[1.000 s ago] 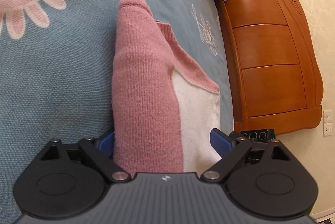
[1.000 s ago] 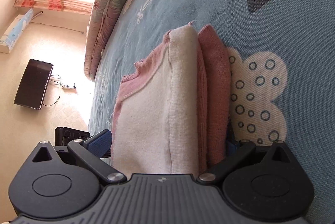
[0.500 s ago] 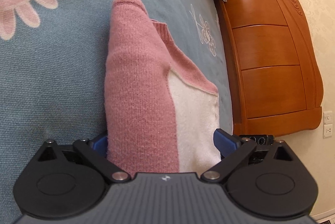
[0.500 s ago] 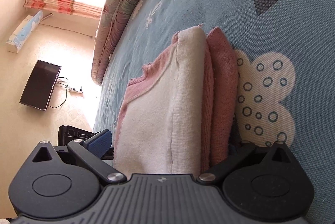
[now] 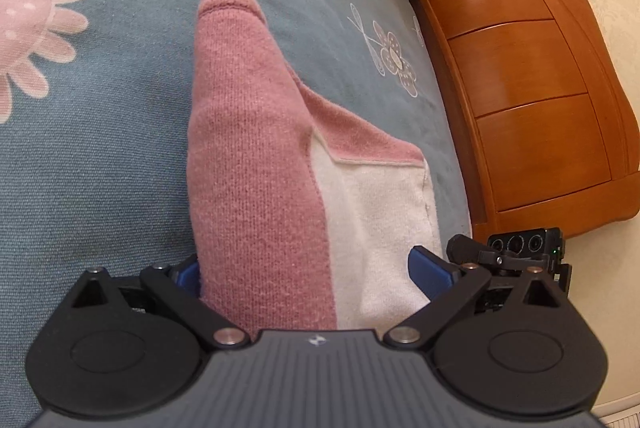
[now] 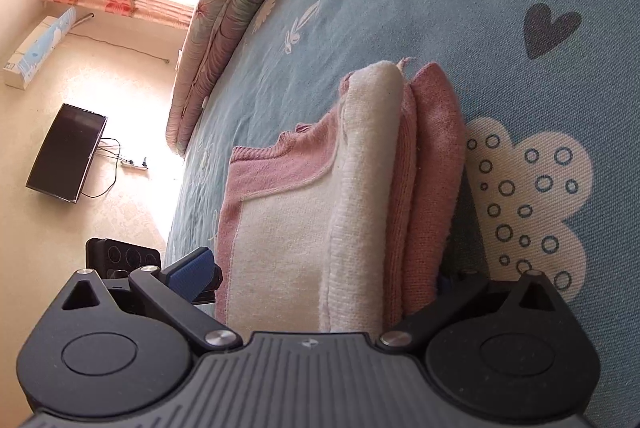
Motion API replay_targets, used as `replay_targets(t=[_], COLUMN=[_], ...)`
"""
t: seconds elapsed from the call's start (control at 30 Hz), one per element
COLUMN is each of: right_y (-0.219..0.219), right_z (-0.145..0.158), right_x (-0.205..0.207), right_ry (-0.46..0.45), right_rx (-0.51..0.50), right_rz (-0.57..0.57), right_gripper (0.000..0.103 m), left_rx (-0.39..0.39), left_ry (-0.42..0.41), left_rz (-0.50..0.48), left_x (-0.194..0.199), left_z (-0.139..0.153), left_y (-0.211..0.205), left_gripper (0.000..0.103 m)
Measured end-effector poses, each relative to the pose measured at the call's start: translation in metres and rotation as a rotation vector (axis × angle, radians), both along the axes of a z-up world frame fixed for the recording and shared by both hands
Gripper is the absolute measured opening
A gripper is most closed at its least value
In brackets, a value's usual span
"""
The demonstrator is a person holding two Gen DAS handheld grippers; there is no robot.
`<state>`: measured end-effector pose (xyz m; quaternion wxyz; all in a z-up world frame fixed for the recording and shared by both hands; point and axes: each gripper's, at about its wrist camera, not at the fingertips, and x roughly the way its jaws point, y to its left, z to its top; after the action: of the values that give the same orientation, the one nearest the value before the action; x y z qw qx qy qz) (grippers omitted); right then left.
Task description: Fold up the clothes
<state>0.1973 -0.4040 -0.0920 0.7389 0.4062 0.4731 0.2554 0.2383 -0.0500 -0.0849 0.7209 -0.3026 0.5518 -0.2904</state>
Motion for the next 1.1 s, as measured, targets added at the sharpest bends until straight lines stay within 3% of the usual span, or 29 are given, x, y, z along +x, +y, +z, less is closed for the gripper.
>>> replay_targets(t=[0.17, 0.33, 0.6, 0.87, 1.1], right_y=[-0.008, 0.003, -0.001, -0.010, -0.044], right_z=[-0.015, -0.014, 0.007, 0.027, 0.035], right_x=[-0.016, -0.001, -0.004, -0.001, -0.009], right_ry=[-0.001, 0.018, -0.017, -0.048, -0.069], right_rx=[0.026, 0.034, 0.068, 0.049, 0.048], right_rz=[0.008, 0.009, 0.011, -0.004, -0.059], right_gripper=[0.103, 0.103, 0.103, 0.103, 0.103], left_rx=[-0.036, -0.043, -0.101, -0.119, -0.131], left_ry=[0.037, 0.050, 0.039, 0.005, -0.009], left_rz=[0.026, 0.018, 0.030, -0.008, -0.055], left_x=[0.002, 0.012, 0.009, 0.014, 0.022], left_z=[-0.010, -0.006, 0.011, 0.031, 0.038], left_y=[-0.002, -0.014, -0.007, -0.038, -0.066], left_gripper=[0.097, 0.100, 0.099, 0.099, 0.099])
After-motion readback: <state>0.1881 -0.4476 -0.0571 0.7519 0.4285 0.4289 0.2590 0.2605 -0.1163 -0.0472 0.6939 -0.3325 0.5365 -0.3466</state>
